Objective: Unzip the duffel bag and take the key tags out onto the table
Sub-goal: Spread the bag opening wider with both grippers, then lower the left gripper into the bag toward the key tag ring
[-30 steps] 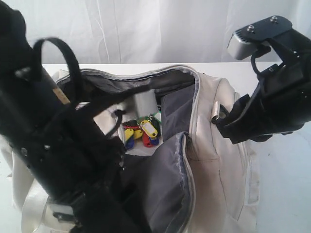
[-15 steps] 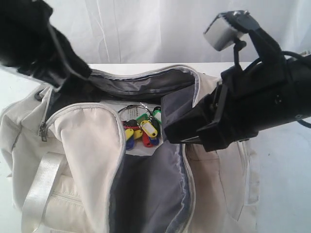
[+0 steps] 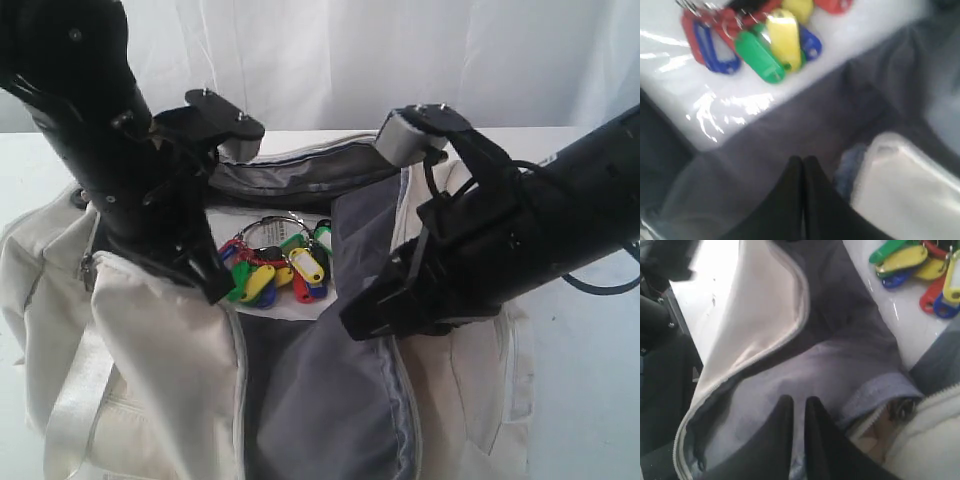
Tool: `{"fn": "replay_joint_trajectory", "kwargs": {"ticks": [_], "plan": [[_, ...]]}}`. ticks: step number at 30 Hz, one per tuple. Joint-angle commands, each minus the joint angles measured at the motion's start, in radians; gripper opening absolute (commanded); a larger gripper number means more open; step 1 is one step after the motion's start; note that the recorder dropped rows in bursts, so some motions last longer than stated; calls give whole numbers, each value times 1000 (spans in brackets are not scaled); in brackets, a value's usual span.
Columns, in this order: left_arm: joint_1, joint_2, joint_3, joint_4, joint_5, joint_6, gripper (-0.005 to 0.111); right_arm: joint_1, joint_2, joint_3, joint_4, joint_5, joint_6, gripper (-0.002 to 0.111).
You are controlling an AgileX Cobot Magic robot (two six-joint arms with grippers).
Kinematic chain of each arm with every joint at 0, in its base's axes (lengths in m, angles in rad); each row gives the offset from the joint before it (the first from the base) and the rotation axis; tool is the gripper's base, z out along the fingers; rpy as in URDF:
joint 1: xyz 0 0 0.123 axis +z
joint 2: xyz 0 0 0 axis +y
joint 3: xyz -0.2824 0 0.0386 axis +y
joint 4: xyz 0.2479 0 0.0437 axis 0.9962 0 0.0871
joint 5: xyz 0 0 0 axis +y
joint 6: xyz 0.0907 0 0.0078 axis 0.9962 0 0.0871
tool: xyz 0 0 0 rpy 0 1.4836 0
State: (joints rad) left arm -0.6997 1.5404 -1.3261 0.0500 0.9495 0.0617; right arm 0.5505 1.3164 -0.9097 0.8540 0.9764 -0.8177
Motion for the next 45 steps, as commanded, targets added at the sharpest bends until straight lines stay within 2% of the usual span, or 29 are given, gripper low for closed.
{"fn": "replay_joint_trajectory", "kwargs": {"ticks": [1, 5, 8, 16, 24, 28, 32, 36, 45], "plan": [[1, -52, -2, -50, 234, 69, 0, 1, 2, 4, -128, 15, 114, 0], [1, -88, 0, -61, 272, 69, 0, 1, 2, 4, -216, 20, 189, 0], [1, -134, 35, -133, 272, 65, 0, 1, 2, 4, -246, 22, 215, 0], [1, -246, 356, -154, 272, 2, 0, 1, 2, 4, -248, 29, 220, 0], [1, -336, 529, -154, 272, -43, 0, 1, 2, 4, -248, 29, 220, 0], [1, -336, 561, -161, 196, -73, 0, 1, 2, 4, -248, 27, 220, 0], [1, -336, 565, -180, 185, -73, 0, 1, 2, 4, -248, 23, 220, 0], [1, -342, 527, -200, 257, -73, 0, 1, 2, 4, -248, 23, 220, 0], [1, -428, 204, -204, 272, -84, 0, 1, 2, 4, -248, 23, 220, 0]]}}
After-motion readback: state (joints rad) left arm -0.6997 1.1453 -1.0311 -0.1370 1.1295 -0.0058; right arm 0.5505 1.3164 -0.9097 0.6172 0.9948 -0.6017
